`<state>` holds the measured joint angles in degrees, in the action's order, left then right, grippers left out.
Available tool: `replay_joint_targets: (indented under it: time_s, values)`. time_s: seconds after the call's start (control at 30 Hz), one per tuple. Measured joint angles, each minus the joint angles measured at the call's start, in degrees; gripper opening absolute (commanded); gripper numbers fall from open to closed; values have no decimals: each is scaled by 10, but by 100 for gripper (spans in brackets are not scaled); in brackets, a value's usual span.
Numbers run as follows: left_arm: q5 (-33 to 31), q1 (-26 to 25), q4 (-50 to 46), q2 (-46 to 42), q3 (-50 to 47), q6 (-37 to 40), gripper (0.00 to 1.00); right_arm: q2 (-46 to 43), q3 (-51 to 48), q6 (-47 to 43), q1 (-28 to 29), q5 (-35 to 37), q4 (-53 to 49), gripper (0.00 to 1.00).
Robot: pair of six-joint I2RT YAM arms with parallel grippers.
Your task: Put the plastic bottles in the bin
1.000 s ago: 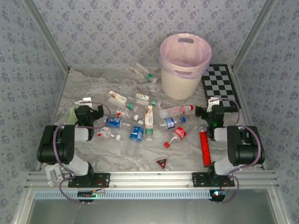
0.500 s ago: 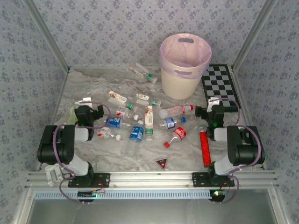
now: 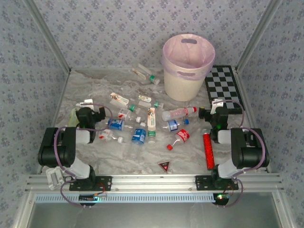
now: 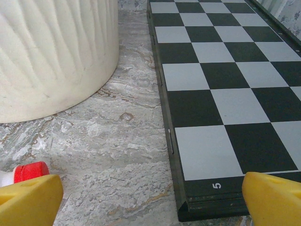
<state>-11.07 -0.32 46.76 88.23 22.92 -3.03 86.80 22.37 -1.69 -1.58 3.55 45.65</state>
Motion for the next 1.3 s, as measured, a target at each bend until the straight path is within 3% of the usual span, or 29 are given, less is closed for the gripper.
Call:
replay_joint_targets:
  time_s: [0.1, 0.17, 0.4, 0.53, 0.73, 1.0, 1.3]
  values:
    - [3, 0, -11, -3, 2, 0, 99, 0, 2, 0, 0, -6, -7, 100]
    - [4, 0, -78, -25, 23, 0, 99, -7, 19, -1, 1, -10, -54, 100]
    - [-44, -3, -394, -196, 215, -35, 99, -100, 203, 70, 14, 38, -365, 100]
    - [-71, -1, -572, -213, 324, -72, 99, -139, 280, 134, 19, 42, -530, 100]
    - [-57, 49, -727, -183, 289, -107, 96, -169, 297, 196, 40, -3, -710, 100]
    - [-33, 173, -755, -130, 243, -134, 98, -221, 303, 227, 42, -51, -828, 100]
    - [1, 188, -712, -17, 244, -125, 96, -252, 323, 244, 42, -62, -843, 100]
